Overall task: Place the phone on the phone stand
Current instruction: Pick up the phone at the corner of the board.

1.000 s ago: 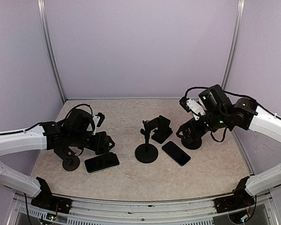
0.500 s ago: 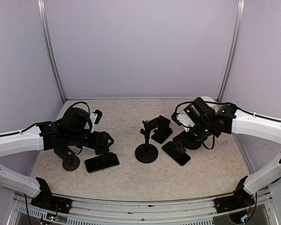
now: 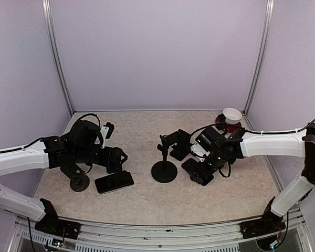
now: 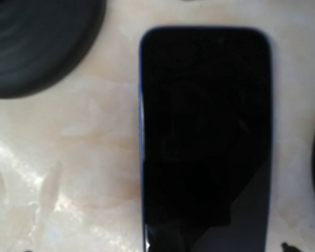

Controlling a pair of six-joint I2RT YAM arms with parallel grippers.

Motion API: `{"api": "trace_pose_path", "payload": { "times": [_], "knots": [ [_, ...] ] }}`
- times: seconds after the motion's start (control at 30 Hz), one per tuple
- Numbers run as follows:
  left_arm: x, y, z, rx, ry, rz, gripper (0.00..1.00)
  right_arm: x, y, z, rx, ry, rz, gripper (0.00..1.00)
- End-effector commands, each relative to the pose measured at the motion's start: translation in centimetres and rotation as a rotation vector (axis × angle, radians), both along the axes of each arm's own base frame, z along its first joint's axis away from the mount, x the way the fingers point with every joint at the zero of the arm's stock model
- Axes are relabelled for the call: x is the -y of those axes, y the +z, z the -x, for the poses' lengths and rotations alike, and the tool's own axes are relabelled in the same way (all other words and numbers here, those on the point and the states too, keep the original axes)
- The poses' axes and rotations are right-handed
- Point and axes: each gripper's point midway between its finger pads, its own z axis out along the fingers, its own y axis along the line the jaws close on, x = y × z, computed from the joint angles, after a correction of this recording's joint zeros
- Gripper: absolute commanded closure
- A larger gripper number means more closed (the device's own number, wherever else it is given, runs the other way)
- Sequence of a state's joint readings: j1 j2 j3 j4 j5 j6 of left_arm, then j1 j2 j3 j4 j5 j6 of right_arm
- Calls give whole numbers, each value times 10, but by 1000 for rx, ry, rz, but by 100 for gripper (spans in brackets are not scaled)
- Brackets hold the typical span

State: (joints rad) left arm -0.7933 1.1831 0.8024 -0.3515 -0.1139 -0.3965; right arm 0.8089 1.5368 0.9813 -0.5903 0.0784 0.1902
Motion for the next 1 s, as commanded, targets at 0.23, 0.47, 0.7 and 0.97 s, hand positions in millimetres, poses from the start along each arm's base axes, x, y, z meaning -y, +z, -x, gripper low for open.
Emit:
{"api": "trace_pose_path", "payload": {
  "times": [0.23,0.47,0.7,0.97],
  "knots": [
    [-3,3,1,21,12,8,1,11,-36,-9,-50,-15,-2,0],
    [-3,2,0,21,16,7,1,18,-51,-15,-67,-34,20,0],
    [-2,1,0,20,15,4,1,21,-59,-21,-75,-40,26,0],
    [-2,0,-1,18,15,0,1,27,-71,-20,-98,-40,49,1]
  ]
}}
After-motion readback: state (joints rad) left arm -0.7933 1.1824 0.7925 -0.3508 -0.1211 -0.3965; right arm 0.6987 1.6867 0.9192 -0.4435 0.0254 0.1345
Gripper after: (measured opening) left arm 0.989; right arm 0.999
